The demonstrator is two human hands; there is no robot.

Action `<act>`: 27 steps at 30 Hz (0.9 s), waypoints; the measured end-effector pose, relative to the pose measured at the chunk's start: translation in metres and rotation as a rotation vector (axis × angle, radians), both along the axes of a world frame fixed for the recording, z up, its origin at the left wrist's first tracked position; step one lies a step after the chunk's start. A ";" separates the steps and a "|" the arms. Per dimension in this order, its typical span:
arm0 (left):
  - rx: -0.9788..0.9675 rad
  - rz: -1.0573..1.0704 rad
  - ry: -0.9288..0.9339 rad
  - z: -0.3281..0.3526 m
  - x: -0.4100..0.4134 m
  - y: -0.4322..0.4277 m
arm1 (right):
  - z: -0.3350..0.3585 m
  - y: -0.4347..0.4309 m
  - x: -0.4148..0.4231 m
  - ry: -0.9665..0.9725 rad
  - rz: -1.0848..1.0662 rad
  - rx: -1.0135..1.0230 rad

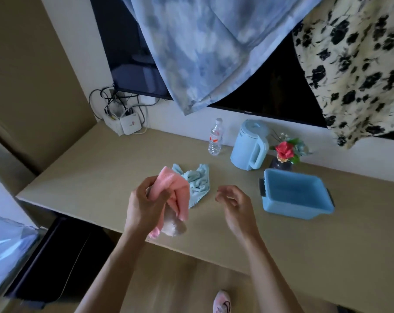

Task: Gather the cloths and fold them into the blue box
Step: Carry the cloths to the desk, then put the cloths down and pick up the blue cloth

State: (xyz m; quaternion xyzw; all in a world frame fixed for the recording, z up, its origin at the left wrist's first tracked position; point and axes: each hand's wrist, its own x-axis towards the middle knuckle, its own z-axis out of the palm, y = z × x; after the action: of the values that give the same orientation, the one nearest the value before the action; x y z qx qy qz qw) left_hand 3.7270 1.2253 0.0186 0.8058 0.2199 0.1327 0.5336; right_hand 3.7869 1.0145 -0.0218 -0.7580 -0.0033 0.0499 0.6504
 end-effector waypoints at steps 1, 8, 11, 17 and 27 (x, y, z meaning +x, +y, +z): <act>0.018 0.018 0.016 0.000 0.011 0.001 | -0.001 -0.001 0.014 0.011 0.033 -0.012; 0.188 0.093 0.107 -0.028 0.092 0.040 | -0.020 0.001 0.085 0.059 0.132 -0.020; 0.293 0.073 0.148 -0.051 0.126 0.069 | -0.033 0.009 0.105 0.093 0.114 -0.012; 0.448 -0.039 0.337 -0.119 0.179 0.117 | -0.056 0.033 0.125 0.168 0.101 -0.034; 0.758 -0.197 0.525 -0.197 0.225 0.112 | -0.075 0.030 0.137 0.233 0.019 -0.136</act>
State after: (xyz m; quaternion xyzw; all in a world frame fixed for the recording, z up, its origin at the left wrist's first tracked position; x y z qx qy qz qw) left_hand 3.9525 1.3369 -0.1786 0.9671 0.2060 -0.0561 0.1383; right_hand 3.9235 1.0442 -0.0967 -0.7893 0.0687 0.1438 0.5930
